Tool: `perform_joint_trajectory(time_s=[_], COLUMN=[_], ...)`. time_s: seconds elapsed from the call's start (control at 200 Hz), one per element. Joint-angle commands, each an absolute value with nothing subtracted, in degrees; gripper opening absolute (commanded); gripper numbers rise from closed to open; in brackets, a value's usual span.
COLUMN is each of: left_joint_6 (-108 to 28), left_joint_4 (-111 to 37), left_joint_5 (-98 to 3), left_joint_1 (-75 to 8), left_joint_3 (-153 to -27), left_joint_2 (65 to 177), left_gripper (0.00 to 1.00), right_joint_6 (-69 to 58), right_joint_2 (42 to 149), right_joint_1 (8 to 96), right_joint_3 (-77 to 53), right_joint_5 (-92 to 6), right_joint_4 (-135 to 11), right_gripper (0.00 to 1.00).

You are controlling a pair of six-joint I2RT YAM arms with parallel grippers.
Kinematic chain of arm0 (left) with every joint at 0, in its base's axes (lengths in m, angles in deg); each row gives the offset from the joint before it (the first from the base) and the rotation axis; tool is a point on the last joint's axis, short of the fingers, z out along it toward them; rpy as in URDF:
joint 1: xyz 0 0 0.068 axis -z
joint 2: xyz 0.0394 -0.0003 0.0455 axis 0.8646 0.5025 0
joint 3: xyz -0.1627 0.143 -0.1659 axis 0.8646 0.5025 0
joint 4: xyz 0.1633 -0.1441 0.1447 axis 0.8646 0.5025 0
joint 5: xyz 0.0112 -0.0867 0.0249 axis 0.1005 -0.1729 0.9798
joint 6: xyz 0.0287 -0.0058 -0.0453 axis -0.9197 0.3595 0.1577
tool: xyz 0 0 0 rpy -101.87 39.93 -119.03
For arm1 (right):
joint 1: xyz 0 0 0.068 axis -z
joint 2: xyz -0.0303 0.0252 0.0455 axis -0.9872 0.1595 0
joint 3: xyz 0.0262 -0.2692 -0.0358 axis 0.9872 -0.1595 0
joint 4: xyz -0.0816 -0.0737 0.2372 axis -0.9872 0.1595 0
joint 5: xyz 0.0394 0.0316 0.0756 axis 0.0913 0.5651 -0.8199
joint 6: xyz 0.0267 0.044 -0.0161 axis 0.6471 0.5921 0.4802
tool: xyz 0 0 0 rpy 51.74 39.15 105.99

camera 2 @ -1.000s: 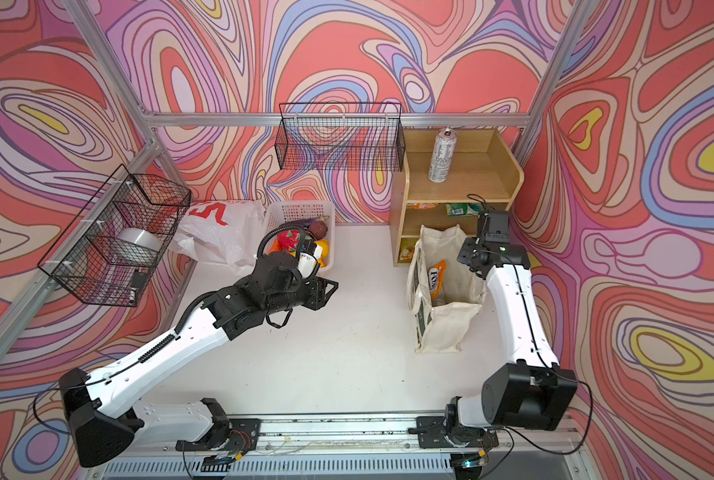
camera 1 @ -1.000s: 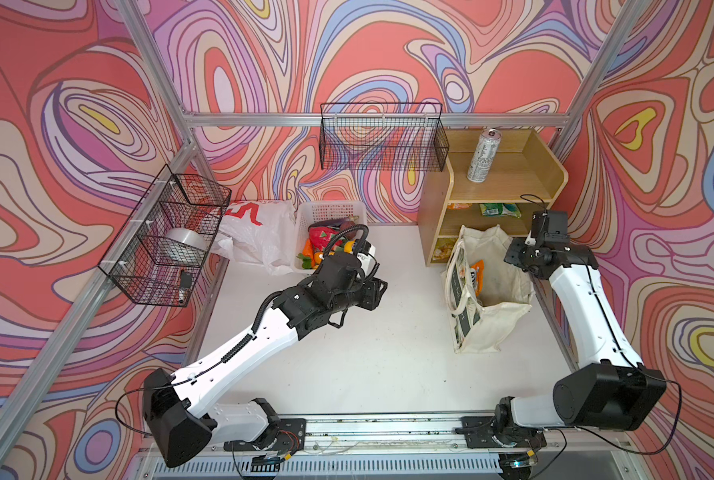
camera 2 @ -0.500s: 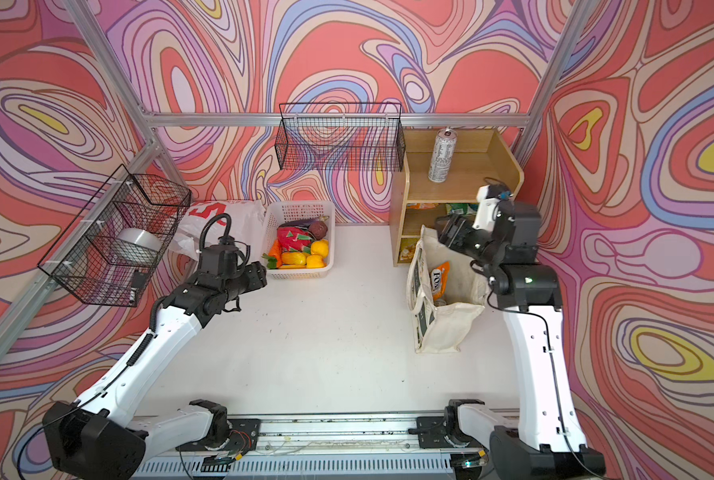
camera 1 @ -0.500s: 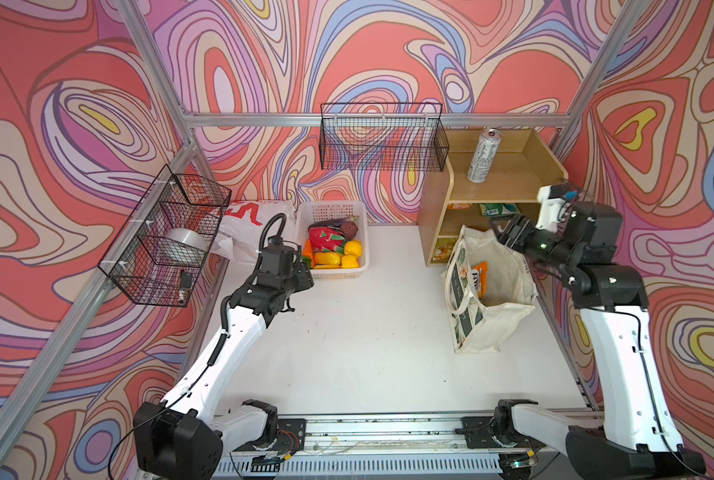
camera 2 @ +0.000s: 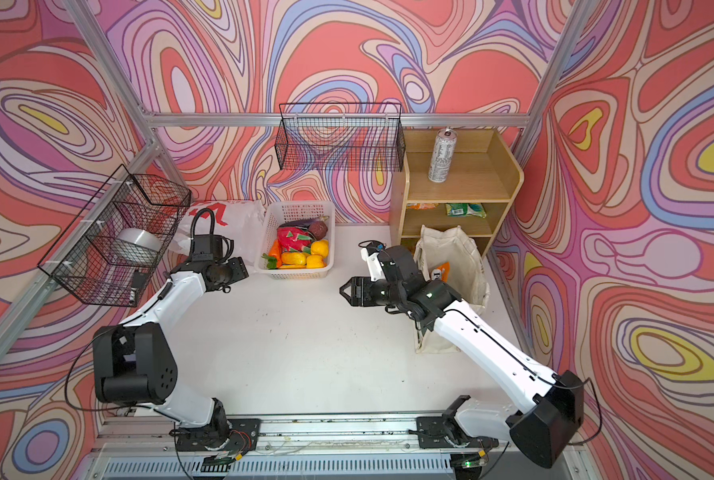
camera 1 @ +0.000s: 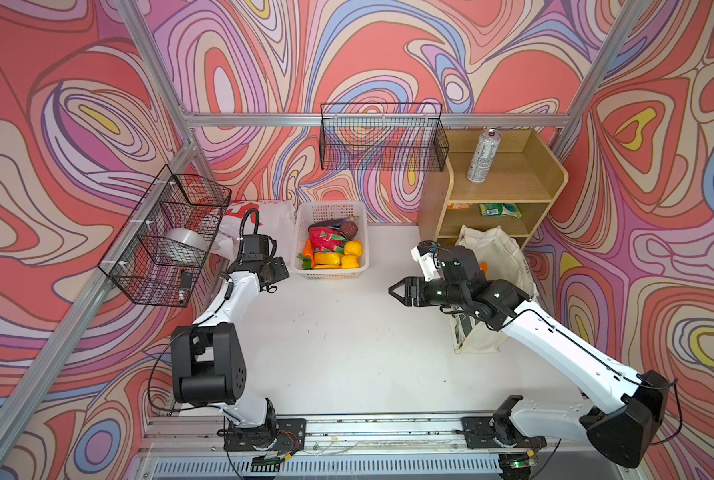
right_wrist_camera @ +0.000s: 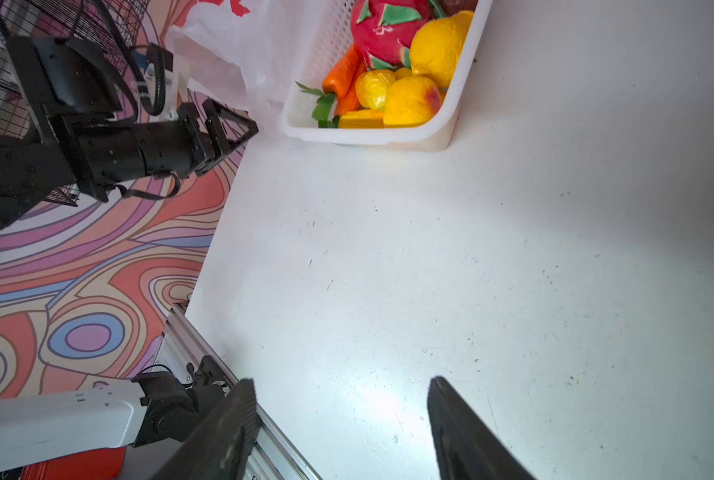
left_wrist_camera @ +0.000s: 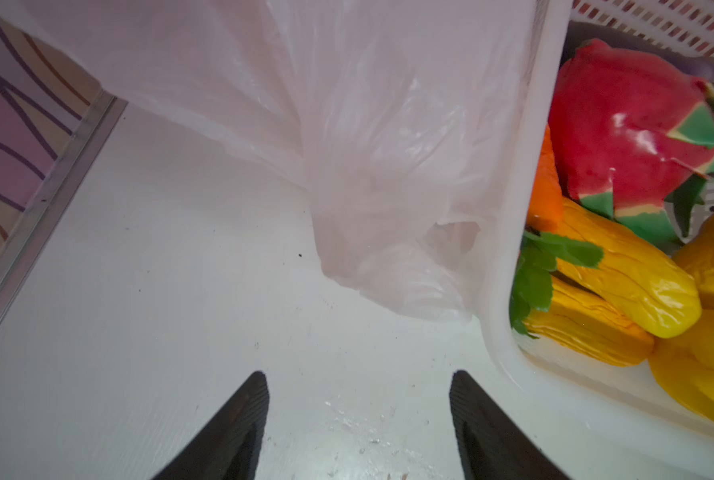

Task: Place the mixed food into the grocery bags and tie them
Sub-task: 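Move the left gripper to the white plastic bag while right releases the tote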

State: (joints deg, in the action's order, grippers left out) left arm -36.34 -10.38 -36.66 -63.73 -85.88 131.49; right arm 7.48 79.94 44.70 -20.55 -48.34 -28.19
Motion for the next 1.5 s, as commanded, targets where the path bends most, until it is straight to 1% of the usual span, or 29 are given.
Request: perform_joint_trajectory(time_s=[0.0, 0.14, 0.305, 0.366, 0.396, 0.431, 0.461, 0.511, 0.546, 0.581, 0.726, 0.881, 0.997, 1.212, 1.347, 1.497], left_joint_6=[-40.7, -42.7, -45.2, -45.6, -45.7, -46.1, -46.4, -47.1, -47.3, -47.6, -46.8, -41.1, -38.9, -32.9, -28.6, -25.6], left_joint_4=[-13.0, -12.9, -14.7, -15.6, -16.0, -16.4, -16.6, -16.5, -16.4, -16.0, -15.7, -10.6, -4.2, 0.8, 0.4, -0.9], left_joint_5=[-37.3, -37.7, -39.5, -40.3, -40.9, -41.8, -42.7, -44.0, -44.7, -45.1, -45.8, -46.3, -45.5, -46.4, -49.8, -53.3], left_joint_1=[-65.3, -67.0, -67.3, -67.3, -67.3, -67.3, -67.3, -67.3, -67.3, -67.3, -67.3, -66.6, -64.7, -58.9, -54.0, -48.8], left_joint_3=[-90.0, -94.8, -98.6, -99.5, -99.8, -100.3, -100.5, -100.8, -100.8, -100.5, -94.9, -87.0, -82.7, -75.3, -72.4, -72.5], left_joint_2=[135.6, 141.7, 146.7, 148.1, 148.7, 149.3, 149.7, 150.1, 150.1, 149.7, 143.0, 129.6, 121.0, 107.2, 101.3, 100.5], left_gripper=[0.72, 0.72, 0.72, 0.70, 0.68, 0.63, 0.52, 0.31, 0.13, 0.00, 0.00, 0.00, 0.00, 0.00, 0.00, 0.00], right_joint_6=[8.0, 6.8, 6.5, 6.6, 6.6, 6.7, 6.9, 7.0, 7.1, 7.3, 7.3, 6.4, 5.4, 4.0, 1.6, -2.2], right_joint_2=[79.5, 79.8, 82.1, 83.0, 83.4, 83.8, 84.1, 84.5, 84.6, 84.6, 84.7, 86.3, 87.9, 90.1, 91.5, 92.7], right_joint_1=[44.5, 44.5, 44.5, 44.5, 44.5, 44.5, 44.5, 44.5, 44.5, 44.5, 44.4, 43.6, 42.5, 40.4, 36.8, 33.0], right_joint_3=[-21.6, -20.9, -19.4, -19.1, -19.0, -18.9, -18.9, -18.9, -18.9, -19.0, -19.8, -20.0, -19.5, -18.6, -17.9, -21.0], right_joint_5=[-45.2, -42.3, -41.8, -42.0, -42.1, -42.1, -42.2, -42.3, -42.3, -42.3, -43.1, -44.9, -46.5, -49.0, -48.9, -48.1], right_joint_4=[-30.5, -28.2, -27.1, -27.1, -27.1, -27.2, -27.4, -27.5, -27.6, -27.8, -29.2, -31.1, -32.7, -36.6, -39.2, -48.7], right_gripper=[0.69, 0.69, 0.69, 0.69, 0.68, 0.68, 0.68, 0.67, 0.67, 0.67, 0.67, 0.66, 0.65, 0.65, 0.67, 0.68])
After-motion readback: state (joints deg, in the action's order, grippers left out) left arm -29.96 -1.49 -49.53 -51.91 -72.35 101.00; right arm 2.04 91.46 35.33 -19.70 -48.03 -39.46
